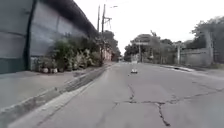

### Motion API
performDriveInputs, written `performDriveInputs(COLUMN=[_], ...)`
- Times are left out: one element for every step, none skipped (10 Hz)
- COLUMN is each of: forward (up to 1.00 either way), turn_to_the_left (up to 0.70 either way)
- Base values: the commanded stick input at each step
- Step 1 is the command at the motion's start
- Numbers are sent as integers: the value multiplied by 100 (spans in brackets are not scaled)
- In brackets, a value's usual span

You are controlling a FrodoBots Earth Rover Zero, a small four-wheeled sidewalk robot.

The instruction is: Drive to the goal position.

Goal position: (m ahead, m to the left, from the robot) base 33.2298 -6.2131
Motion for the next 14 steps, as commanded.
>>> performDriveInputs(forward=[100, 100, 100, 100, 100, 100, 100, 100, 100, 100, 100, 100, 100, 100], turn_to_the_left=[0, -1, -5, -29, -31, -18, -8, -37, -25, -10, -38, -22, 0, 0])
